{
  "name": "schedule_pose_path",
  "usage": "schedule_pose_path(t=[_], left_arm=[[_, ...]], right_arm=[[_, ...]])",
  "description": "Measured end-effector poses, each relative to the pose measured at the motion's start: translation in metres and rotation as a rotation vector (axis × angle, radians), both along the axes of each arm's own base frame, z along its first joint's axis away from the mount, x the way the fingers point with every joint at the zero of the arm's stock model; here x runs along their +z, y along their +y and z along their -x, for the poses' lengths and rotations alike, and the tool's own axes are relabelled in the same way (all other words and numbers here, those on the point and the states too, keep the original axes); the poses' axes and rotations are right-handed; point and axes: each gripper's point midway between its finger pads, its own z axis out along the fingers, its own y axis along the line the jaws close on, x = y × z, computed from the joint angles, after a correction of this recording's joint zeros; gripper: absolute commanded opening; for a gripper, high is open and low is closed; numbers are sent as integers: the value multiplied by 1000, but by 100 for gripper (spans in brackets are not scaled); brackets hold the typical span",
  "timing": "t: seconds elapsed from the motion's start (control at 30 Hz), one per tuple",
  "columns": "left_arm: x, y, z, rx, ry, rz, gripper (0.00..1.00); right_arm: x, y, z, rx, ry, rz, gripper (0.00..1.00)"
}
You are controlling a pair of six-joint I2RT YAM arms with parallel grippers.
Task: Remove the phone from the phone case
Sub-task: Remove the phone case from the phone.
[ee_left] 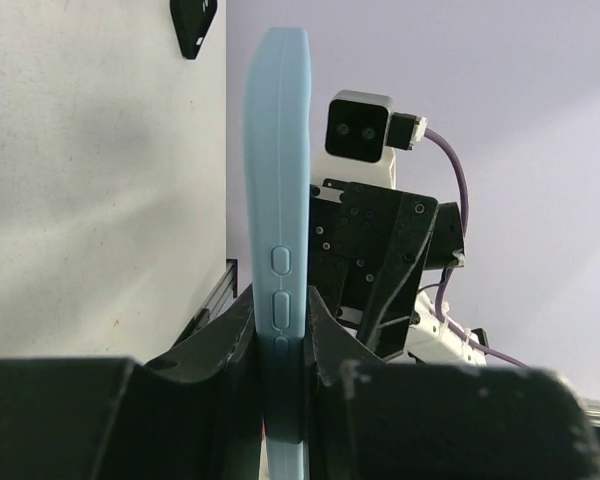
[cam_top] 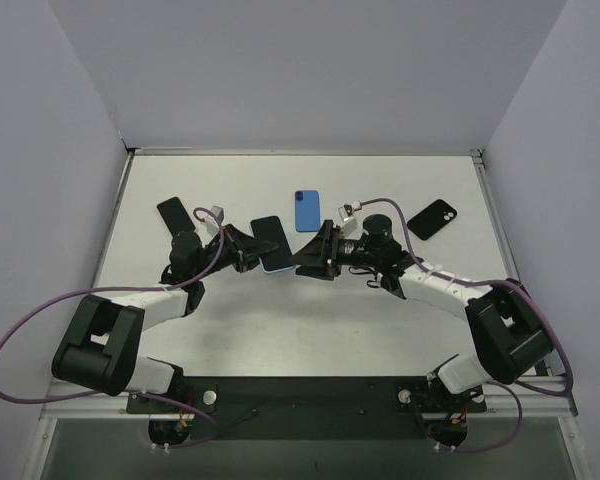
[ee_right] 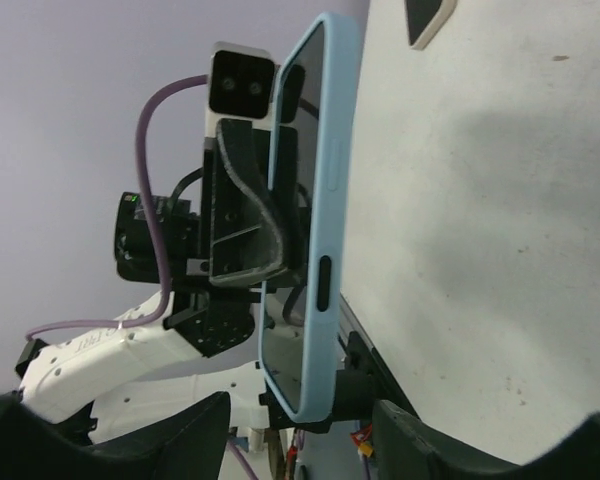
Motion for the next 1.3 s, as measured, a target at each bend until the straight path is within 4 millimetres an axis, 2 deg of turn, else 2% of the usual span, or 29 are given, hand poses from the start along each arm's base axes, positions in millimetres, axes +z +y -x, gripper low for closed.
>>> schedule_pose_path(t=[0.17,0.4,0.57,0.73,1.03,1.17,1.3], left_arm=[[3,0,-2,8,-6,10,0],[8,2,-5,23,-13,24,0],[9,2,-5,26,-14,27,0],[13,2,-7,34,-25,39,0],[48,8,-14,86,-104,167,0],[67,13,-24,122,-123,217,0],[101,14,-36,133,-194,255,0]], right_arm=[[21,8,-3,-13,-21,-96,34],[10,12,-8,-54,63,-149,19],[14,13,-9,-70,65,-172,0],[18,13,-12,-90,71,-194,0],[56,15,-24,-126,125,-326,0],[74,21,-34,-131,178,-376,0],[105,22,-46,-149,191,-455,0]])
